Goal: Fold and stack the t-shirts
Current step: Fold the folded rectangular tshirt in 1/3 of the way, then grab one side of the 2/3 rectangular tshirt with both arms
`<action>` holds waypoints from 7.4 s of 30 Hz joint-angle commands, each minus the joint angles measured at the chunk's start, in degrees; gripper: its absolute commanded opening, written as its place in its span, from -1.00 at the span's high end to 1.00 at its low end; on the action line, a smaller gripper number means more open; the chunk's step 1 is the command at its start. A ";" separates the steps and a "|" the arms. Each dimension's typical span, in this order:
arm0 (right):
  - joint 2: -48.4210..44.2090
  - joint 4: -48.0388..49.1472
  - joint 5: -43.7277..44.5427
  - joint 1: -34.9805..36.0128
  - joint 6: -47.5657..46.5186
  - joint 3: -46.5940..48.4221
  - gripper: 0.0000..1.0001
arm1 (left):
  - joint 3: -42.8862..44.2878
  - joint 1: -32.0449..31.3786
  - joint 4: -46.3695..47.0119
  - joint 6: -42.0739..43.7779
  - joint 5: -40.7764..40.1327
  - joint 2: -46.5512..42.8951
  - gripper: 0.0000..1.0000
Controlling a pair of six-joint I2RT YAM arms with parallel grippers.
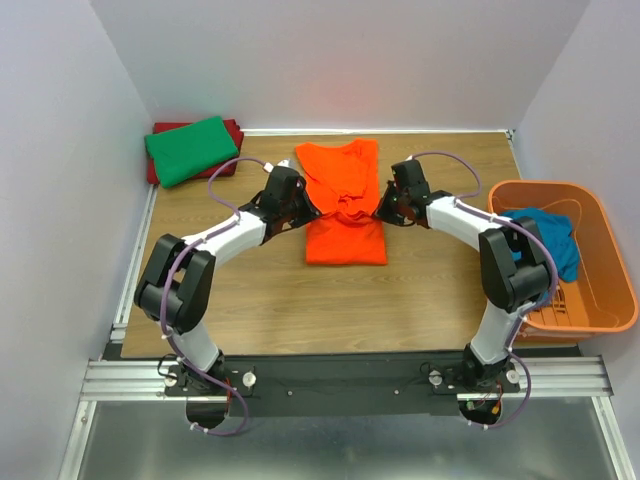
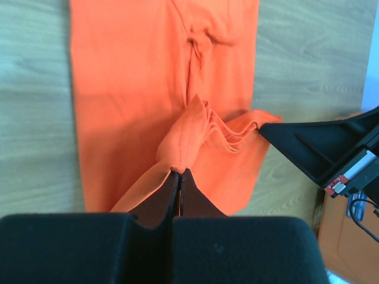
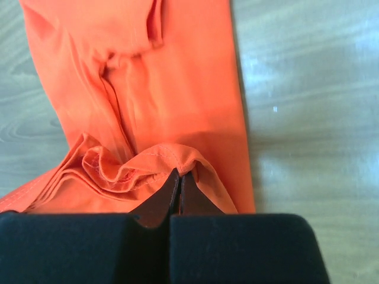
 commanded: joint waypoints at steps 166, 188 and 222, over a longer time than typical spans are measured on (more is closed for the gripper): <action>-3.72 10.30 -9.60 -3.28 -5.26 -16.62 0.08 | -12.82 4.46 14.50 6.76 8.04 3.60 0.24; -5.04 10.48 -7.93 -2.92 -4.56 -17.14 0.99 | -12.82 3.84 13.89 6.84 9.36 4.39 1.00; -49.43 -13.25 -14.88 6.13 3.71 -42.21 -0.05 | -30.33 -15.41 -10.00 -4.93 -1.72 -30.77 0.28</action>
